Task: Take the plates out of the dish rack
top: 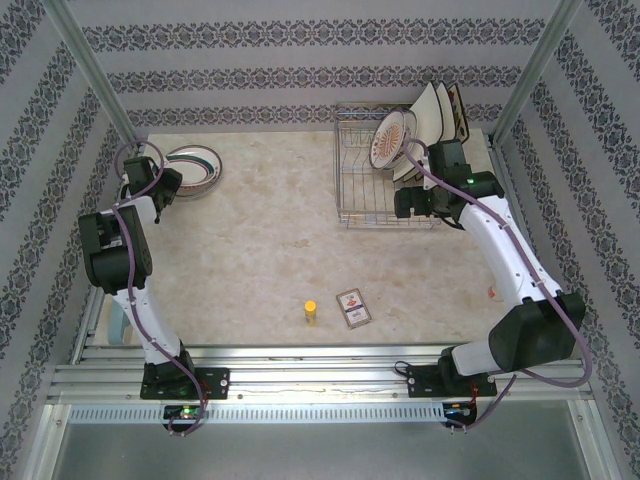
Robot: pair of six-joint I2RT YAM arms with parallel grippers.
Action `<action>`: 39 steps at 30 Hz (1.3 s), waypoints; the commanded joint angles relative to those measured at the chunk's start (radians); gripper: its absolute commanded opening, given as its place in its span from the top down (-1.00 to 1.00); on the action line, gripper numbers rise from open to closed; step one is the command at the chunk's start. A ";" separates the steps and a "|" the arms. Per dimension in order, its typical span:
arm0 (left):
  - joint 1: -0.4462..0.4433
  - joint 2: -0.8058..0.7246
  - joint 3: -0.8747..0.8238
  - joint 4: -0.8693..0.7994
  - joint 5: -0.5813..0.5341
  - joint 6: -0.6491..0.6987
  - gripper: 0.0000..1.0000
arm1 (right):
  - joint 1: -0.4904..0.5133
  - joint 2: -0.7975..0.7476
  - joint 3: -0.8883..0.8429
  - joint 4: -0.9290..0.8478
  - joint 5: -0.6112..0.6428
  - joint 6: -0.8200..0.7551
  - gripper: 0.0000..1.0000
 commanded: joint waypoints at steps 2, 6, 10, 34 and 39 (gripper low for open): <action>-0.011 0.002 0.039 -0.086 0.009 0.095 0.32 | -0.008 -0.027 -0.018 0.018 -0.018 -0.009 -0.95; -0.014 0.005 0.052 -0.134 0.011 0.139 0.23 | -0.011 -0.038 -0.025 0.020 -0.022 -0.011 -0.95; -0.021 0.006 0.070 -0.183 0.023 0.187 0.07 | -0.017 -0.046 -0.033 0.030 -0.032 -0.013 -0.95; -0.053 0.013 0.170 -0.461 -0.055 0.446 -0.52 | -0.024 -0.059 -0.057 0.059 -0.072 -0.015 -0.95; -0.100 -0.125 0.166 -0.583 -0.187 0.590 -1.00 | -0.021 -0.028 -0.010 0.060 -0.074 -0.006 -0.95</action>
